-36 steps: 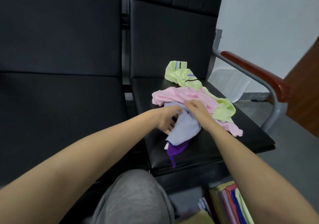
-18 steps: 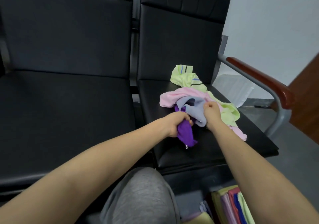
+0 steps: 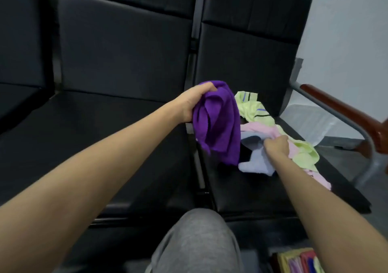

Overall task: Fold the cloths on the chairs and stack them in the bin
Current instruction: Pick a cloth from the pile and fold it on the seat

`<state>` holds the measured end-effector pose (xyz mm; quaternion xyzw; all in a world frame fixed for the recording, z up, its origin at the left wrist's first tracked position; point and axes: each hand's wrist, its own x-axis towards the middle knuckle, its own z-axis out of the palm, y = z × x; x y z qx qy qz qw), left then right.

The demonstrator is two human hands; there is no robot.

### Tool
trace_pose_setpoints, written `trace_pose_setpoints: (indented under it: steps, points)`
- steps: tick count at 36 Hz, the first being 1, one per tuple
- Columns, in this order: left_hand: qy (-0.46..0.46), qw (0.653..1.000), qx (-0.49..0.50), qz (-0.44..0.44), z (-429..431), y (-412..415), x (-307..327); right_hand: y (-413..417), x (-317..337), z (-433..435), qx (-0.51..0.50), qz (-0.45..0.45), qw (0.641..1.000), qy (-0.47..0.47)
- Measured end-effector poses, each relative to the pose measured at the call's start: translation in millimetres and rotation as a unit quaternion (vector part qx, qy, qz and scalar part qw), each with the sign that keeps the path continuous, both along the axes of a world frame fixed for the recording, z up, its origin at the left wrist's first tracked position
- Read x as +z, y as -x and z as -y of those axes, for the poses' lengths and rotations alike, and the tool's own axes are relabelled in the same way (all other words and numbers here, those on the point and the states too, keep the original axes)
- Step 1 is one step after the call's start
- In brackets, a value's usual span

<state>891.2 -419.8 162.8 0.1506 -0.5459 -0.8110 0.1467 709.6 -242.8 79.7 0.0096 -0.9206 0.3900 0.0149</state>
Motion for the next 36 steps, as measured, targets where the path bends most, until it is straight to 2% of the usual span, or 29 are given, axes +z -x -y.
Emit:
trace_pose_setpoints:
  steps: [3,5,6,8,10,14,17,19,21,23,25,27,29,31,33,35,36]
  points:
    - [0.175,0.982,-0.008,0.074,15.2,-10.7,-2.9,-16.8,14.3,20.1,0.071,-0.111,0.991,-0.024]
    - [0.242,0.964,-0.045,0.099,23.2,-21.3,-8.3,-31.2,27.4,41.0,0.174,-0.169,0.97,0.027]
    - [0.254,0.96,-0.063,0.103,28.0,-24.8,-10.5,-40.0,34.3,53.8,0.235,-0.165,0.955,0.07]
    - [0.262,0.957,-0.082,0.098,34.1,-34.9,-11.2,-62.7,51.3,78.6,0.365,-0.08,0.914,0.157]
    - [0.26,0.956,-0.095,0.092,39.4,-45.4,-8.1,-85.9,64.7,102.0,0.467,0.036,0.863,0.188]
    - [0.307,0.938,-0.11,0.12,56.5,-73.8,1.6,-120.1,74.5,131.4,0.597,0.196,0.756,0.185]
    - [0.375,0.904,-0.108,0.176,76.8,-101.3,12.4,-132.2,73.8,144.4,0.665,0.207,0.711,0.093]
    - [0.444,0.862,-0.096,0.227,92.4,-118.5,20.0,-137.4,73.7,154.6,0.683,0.155,0.713,-0.002]
    - [0.515,0.81,-0.073,0.271,106.9,-134.5,25.3,-146.4,74.8,165.9,0.669,0.064,0.736,-0.077]
    - [0.547,0.78,-0.051,0.3,119.3,-148.5,28.0,-154.7,74.9,178.2,0.651,0.011,0.752,-0.1]
    - [0.535,0.791,-0.033,0.296,130.2,-159.9,26.0,-158.8,73.1,188.1,0.655,0.05,0.749,-0.089]
    - [0.531,0.801,-0.007,0.278,137.9,-171.2,20.3,-167.5,70.0,193.9,0.671,0.147,0.721,-0.088]
    - [0.558,0.786,0.009,0.265,141.5,-178.3,9.4,-177.6,60.4,196.9,0.669,0.232,0.7,-0.097]
    - [0.574,0.772,-0.001,0.274,143.0,-184.6,-10.5,-192.5,41.7,201.3,0.651,0.256,0.706,-0.115]
    - [0.558,0.769,-0.025,0.311,143.0,-191.0,-40.6,-211.0,14.7,204.6,0.655,0.176,0.715,-0.168]
    - [0.535,0.764,-0.057,0.356,139.8,-195.3,-72.9,-219.8,-15.8,208.8,0.665,0.007,0.716,-0.213]
    - [0.52,0.768,-0.064,0.368,139.1,-197.4,-88.9,-223.5,-27.6,209.9,0.645,-0.037,0.733,-0.21]
